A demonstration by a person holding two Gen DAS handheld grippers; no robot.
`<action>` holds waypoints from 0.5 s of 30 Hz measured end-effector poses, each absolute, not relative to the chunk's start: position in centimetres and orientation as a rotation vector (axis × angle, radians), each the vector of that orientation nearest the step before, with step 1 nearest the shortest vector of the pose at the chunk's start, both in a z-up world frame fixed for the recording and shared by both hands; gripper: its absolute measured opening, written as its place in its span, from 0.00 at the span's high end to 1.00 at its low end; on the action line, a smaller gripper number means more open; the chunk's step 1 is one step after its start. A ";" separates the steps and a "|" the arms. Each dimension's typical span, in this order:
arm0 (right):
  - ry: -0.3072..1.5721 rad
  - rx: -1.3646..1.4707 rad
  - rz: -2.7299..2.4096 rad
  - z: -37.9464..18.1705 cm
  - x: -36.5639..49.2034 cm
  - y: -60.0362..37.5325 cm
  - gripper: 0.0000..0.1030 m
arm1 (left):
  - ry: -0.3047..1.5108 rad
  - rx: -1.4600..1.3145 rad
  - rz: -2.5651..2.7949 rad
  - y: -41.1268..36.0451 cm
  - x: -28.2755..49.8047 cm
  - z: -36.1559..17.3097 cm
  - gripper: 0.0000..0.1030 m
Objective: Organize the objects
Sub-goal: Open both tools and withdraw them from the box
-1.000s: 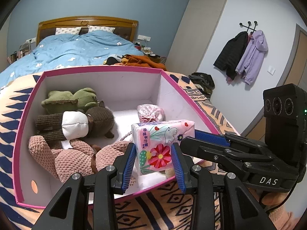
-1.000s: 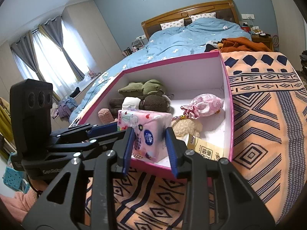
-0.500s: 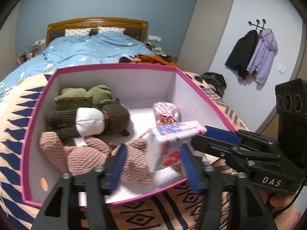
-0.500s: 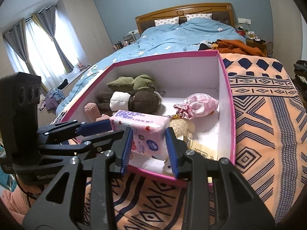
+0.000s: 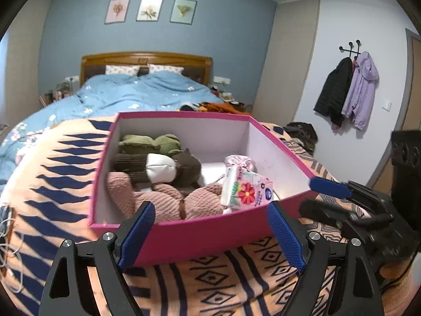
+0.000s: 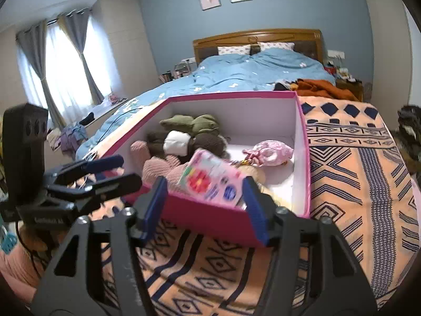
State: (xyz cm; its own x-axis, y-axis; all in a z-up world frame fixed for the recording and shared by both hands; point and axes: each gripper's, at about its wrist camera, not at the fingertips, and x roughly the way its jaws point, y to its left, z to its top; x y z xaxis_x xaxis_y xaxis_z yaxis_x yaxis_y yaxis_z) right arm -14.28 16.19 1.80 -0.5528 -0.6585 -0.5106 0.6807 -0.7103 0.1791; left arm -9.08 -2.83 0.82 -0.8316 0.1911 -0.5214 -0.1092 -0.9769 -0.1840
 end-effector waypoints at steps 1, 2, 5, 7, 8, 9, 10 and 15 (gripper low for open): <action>0.059 0.695 -2.248 1.7 -13.4 16.2 0.27 | -0.224 -0.833 2.858 -2.9 -8.7 0.8 0.00; 0.066 0.686 -2.247 1.6 -12.9 16.3 0.26 | -0.231 -0.826 2.862 -3.0 -8.2 0.7 0.00; 0.091 0.677 -2.253 0.8 -11.2 16.3 0.18 | -0.223 -0.843 2.881 -3.0 -7.2 0.1 0.00; 0.105 0.679 -2.259 0.2 -10.5 16.3 0.16 | -0.237 -0.860 2.884 -3.1 -6.5 -0.4 0.00; 0.105 0.687 -2.261 -0.2 -10.2 16.3 0.15 | -0.238 -0.879 2.882 -3.0 -6.2 -0.8 0.00; 0.106 0.698 -2.265 -0.4 -10.0 16.3 0.12 | -0.235 -0.889 2.885 -3.0 -5.9 -1.0 0.00; 0.102 0.704 -2.271 -0.7 -9.9 16.4 0.09 | -0.227 -0.902 2.888 -3.0 -5.6 -1.3 0.00; 0.093 0.727 -2.300 -1.8 -9.3 16.6 0.09 | -0.259 -0.952 2.908 -3.1 -4.2 -2.7 0.00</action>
